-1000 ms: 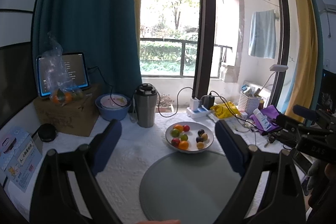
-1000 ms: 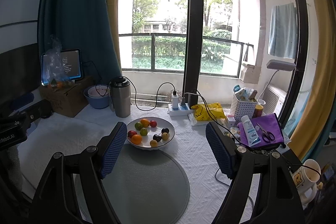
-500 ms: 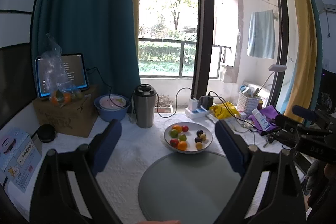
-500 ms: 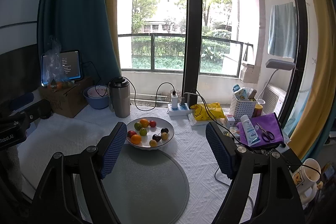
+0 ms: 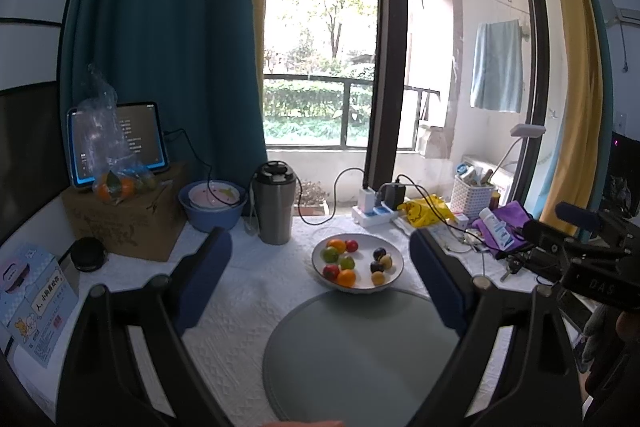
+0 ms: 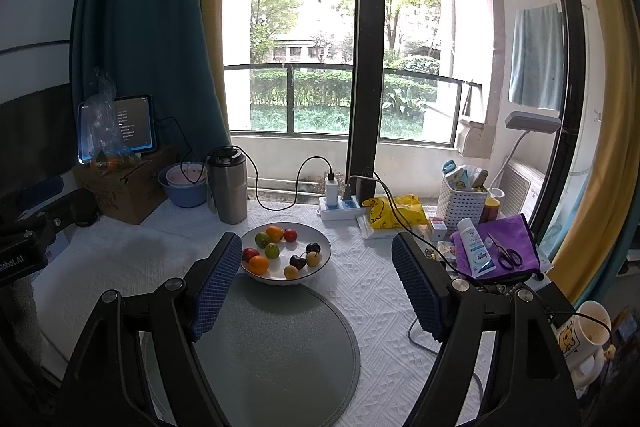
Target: Organize fruits
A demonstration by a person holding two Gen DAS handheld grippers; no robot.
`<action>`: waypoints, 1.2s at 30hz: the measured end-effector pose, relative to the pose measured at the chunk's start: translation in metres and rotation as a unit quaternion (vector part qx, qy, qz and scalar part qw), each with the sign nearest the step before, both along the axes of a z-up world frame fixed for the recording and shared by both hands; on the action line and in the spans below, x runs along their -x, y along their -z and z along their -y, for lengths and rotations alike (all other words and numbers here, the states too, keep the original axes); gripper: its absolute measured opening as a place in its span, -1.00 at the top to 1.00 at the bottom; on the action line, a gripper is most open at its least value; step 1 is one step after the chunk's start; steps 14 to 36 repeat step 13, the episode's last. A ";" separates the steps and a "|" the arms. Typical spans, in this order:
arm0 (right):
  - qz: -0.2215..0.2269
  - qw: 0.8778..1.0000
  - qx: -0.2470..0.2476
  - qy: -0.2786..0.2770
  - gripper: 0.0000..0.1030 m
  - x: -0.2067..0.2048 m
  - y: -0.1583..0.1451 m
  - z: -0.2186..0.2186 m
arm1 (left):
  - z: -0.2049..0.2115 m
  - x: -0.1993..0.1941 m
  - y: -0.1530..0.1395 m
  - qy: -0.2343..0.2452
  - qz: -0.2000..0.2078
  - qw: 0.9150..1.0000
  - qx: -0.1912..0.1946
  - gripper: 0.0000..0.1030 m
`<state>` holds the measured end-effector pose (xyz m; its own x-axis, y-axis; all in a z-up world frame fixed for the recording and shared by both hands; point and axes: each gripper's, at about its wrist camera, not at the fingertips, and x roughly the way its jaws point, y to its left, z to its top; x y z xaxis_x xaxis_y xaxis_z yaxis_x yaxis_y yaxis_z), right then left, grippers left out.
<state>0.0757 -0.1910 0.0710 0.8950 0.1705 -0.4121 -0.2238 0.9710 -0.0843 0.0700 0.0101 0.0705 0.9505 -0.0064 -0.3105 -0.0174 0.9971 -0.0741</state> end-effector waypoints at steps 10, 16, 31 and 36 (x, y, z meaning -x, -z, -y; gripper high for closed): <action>-0.001 1.000 -0.001 0.000 -0.56 0.000 0.000 0.001 | 0.001 0.002 0.001 0.002 0.001 1.000 -0.001 -0.78; -0.002 1.000 -0.001 0.001 -0.56 0.002 0.002 0.004 | 0.000 0.000 0.002 0.002 -0.001 1.000 0.003 -0.78; -0.002 1.000 -0.001 0.001 -0.56 0.002 0.002 0.004 | 0.000 0.000 0.002 0.002 -0.001 1.000 0.003 -0.78; -0.002 1.000 -0.001 0.001 -0.56 0.002 0.002 0.004 | 0.000 0.000 0.002 0.002 -0.001 1.000 0.003 -0.78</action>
